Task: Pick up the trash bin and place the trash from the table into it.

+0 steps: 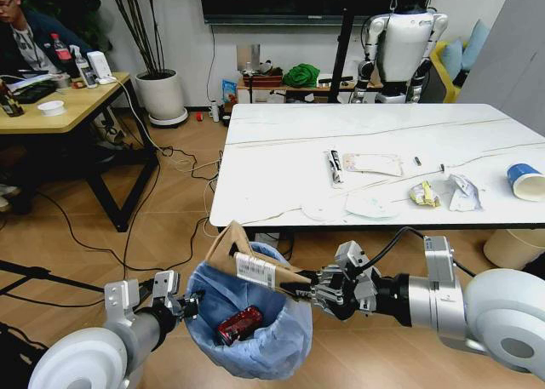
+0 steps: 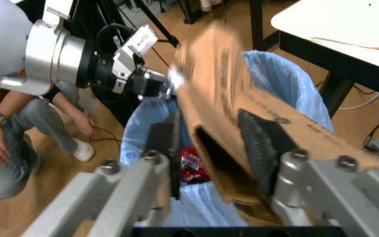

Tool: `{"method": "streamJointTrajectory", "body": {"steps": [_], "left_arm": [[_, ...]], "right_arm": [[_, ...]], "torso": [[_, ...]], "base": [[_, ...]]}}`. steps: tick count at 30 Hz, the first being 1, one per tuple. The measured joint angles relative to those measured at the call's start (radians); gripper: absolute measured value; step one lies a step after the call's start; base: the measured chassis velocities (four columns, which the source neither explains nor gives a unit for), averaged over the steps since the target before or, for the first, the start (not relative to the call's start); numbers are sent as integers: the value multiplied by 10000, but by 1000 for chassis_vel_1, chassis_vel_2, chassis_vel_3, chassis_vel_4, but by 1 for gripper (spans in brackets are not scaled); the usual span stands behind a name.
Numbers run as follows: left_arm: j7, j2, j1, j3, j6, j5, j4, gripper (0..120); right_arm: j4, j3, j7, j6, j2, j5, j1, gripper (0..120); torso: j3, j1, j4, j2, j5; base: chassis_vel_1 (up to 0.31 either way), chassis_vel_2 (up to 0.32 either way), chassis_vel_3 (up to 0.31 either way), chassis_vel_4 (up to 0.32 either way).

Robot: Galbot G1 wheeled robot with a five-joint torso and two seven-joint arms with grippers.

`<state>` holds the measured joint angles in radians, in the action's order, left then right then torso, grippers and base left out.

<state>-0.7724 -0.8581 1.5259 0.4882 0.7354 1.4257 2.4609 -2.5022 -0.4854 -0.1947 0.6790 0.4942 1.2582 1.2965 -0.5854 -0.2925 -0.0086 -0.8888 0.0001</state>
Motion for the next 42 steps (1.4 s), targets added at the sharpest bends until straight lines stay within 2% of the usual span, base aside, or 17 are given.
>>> {"method": "streamJointTrajectory", "body": {"steps": [4, 6, 9, 10, 13, 14, 17, 24, 31, 37, 42], "left_arm": [[2, 24, -1, 19, 0, 4, 0, 0], [5, 20, 10, 20, 0, 3, 0, 0], [8, -11, 18, -9, 0, -5, 0, 0], [8, -11, 18, -9, 0, -5, 0, 0], [19, -23, 17, -59, 0, -65, -10, 0], [19, -23, 17, -59, 0, -65, -10, 0], [48, -22, 48, -96, 0, -144, -10, 0], [138, -3, 144, -143, 0, -301, 67, 0], [138, 8, 242, -129, 0, -309, 161, 0], [137, 90, 273, -51, 0, -284, 254, 0], [134, 123, 293, -23, 0, -263, 297, 0]], "right_arm": [[7, -2, 10, -45, 35, 11, -33, 55], [8, -8, 14, -68, 55, 11, -44, 58], [12, -95, 44, -183, 117, 17, -124, 73], [12, -95, 44, -183, 117, 17, -124, 73], [14, -303, 176, -318, 232, 64, -178, 87], [14, -303, 176, -318, 232, 64, -178, 87], [16, -369, 766, -509, 476, 207, -353, 98], [402, -292, 2707, -658, 1185, 578, -1321, 100], [1575, 37, 3419, -688, 1649, 407, -1997, 100], [2558, 1286, 4830, -896, 2422, -7, -3014, 100], [3066, 1966, 5184, -940, 2757, -399, -3434, 100]], "torso": [[0, -1, 0, 0, 0], [0, 0, 0, 0, 0], [0, 0, 0, 0, -1], [0, 0, 0, 0, -1], [0, 0, 0, 0, -2], [0, 0, 0, 0, -2], [0, 0, -1, 0, -1], [0, 0, 0, 0, -2], [-1, 0, 0, 0, -2], [-1, -1, 2, 1, -2], [-1, 0, 0, 1, -2]], "base": [[0, 0, 0, 0], [0, 0, 0, 0], [0, 0, 0, 0], [0, 0, 0, 0], [0, 0, 0, 0], [0, 0, 0, 0], [0, 0, 0, 0], [0, 0, 0, 0], [0, 0, 0, 0], [0, 0, 0, 0], [0, 0, 0, 0]]}}
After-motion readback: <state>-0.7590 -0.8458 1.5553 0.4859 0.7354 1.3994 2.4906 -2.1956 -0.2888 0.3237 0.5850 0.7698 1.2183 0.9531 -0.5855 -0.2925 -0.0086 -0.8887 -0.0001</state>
